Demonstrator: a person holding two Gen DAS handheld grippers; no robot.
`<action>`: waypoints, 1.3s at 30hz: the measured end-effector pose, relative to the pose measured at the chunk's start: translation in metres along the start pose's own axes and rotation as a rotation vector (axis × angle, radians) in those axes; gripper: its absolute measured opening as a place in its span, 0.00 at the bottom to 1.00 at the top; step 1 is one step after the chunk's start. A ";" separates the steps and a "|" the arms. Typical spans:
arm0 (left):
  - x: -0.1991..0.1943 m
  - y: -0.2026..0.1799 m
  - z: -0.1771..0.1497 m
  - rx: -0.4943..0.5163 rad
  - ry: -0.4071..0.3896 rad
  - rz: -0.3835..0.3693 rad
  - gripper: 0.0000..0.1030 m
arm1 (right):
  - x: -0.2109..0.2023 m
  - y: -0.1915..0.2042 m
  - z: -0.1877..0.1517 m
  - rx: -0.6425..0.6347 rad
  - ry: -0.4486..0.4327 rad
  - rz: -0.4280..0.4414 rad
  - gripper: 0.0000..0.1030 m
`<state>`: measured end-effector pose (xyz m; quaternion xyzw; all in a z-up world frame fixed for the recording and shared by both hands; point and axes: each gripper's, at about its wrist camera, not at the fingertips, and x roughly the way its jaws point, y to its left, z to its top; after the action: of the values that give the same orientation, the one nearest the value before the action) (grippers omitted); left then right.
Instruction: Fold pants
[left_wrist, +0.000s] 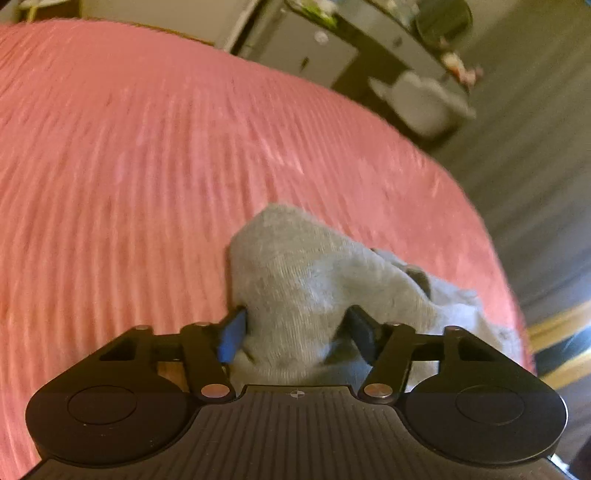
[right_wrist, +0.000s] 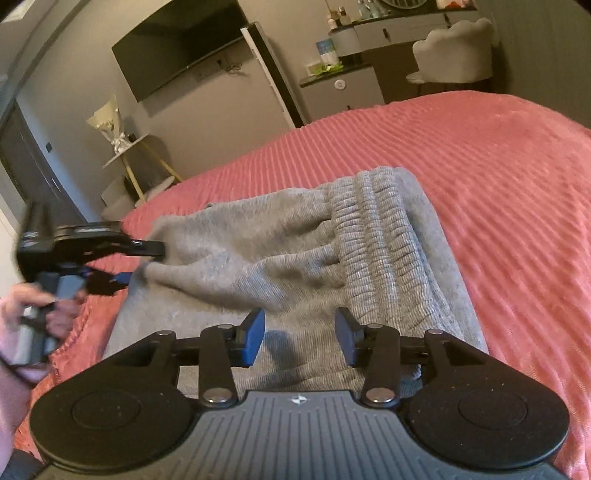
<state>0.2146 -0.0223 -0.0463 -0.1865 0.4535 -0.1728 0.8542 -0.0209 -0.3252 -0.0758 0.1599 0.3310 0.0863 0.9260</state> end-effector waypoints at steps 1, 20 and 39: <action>0.006 -0.003 0.005 0.022 0.005 0.021 0.47 | 0.000 -0.002 -0.001 0.006 -0.003 0.006 0.41; -0.049 -0.093 -0.029 0.267 -0.201 0.165 0.32 | -0.008 -0.007 -0.002 0.054 -0.016 0.067 0.49; 0.005 -0.105 -0.009 0.127 -0.198 0.258 0.62 | -0.007 -0.015 -0.002 0.084 -0.031 0.096 0.50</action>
<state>0.1966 -0.1170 -0.0044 -0.0885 0.3756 -0.0711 0.9198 -0.0273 -0.3408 -0.0786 0.2155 0.3117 0.1140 0.9183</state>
